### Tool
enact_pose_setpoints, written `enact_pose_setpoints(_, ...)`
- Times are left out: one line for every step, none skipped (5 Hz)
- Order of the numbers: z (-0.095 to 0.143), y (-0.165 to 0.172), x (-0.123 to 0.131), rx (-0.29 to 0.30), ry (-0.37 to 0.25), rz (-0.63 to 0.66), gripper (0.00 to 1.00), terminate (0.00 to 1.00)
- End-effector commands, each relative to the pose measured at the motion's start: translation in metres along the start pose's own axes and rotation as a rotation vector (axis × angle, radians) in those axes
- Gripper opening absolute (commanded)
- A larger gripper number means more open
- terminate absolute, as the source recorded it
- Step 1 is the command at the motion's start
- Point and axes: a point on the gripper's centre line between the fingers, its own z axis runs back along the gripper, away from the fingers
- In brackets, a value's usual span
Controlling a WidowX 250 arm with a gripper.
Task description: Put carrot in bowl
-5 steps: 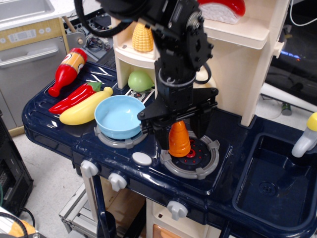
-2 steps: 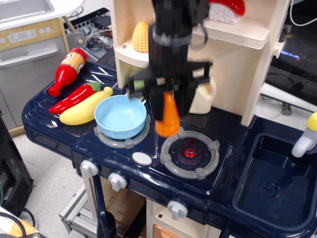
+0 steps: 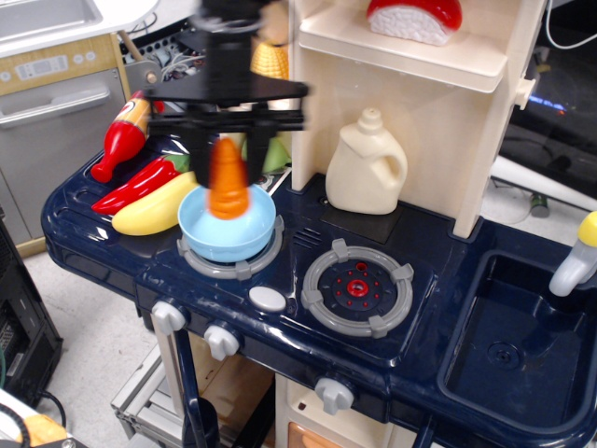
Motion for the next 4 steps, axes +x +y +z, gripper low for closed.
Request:
enact_pose_setpoints(0.0000,-0.0016,0.0205,-0.064,-0.120,-0.041,1.00,0.00)
enact_pose_setpoints(0.0000,-0.0016,0.0205,-0.064,-0.120,-0.041,1.00,0.00)
enact_pose_setpoints(0.0000,-0.0016,0.0205,-0.064,-0.120,-0.041,1.00,0.00)
enact_pose_setpoints(0.0000,-0.0016,0.0205,-0.064,-0.120,-0.041,1.00,1.00)
